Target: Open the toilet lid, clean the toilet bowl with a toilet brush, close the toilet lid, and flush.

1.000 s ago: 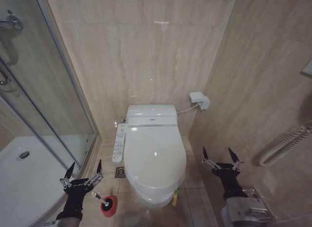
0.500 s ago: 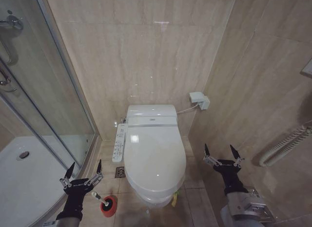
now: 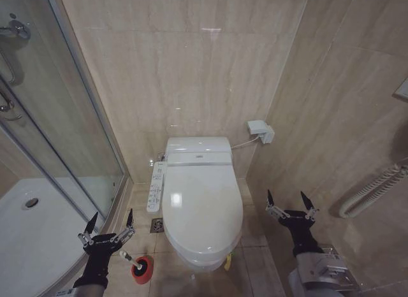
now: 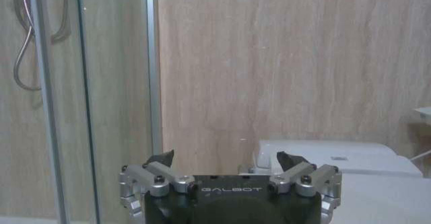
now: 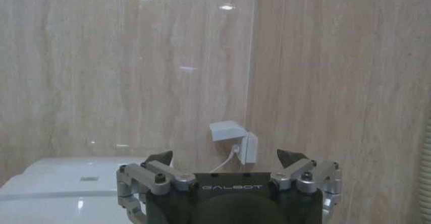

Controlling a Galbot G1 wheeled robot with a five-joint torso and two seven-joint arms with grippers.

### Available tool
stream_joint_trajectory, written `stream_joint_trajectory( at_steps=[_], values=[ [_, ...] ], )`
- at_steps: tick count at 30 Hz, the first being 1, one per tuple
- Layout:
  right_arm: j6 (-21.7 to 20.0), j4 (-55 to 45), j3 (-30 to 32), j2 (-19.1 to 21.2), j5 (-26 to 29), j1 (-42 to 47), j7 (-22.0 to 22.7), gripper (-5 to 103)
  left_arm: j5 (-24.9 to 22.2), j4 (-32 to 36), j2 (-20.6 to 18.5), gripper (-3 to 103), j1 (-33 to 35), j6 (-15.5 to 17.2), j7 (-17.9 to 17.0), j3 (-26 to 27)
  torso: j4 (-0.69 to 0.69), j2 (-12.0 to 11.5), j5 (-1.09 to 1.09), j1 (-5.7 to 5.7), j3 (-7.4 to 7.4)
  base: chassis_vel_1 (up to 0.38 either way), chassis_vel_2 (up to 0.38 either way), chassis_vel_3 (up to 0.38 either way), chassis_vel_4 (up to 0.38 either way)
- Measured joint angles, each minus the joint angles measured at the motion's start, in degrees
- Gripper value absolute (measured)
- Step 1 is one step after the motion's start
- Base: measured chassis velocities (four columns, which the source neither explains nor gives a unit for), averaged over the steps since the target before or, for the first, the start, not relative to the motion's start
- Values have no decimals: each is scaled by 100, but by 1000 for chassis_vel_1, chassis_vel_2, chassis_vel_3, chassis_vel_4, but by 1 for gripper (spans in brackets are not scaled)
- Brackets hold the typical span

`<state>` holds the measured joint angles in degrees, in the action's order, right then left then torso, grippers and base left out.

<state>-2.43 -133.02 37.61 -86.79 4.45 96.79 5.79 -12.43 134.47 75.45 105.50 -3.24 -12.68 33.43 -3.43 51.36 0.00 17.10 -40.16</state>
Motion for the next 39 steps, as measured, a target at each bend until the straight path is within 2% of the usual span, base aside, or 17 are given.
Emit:
stream_joint_trajectory(
  at_steps=[39],
  values=[
    [-24,-18,-8,5,3,5,21,100,0,0,0,99,0,0,0,0,0,0,0,0,0,0,0,0,0]
  ],
)
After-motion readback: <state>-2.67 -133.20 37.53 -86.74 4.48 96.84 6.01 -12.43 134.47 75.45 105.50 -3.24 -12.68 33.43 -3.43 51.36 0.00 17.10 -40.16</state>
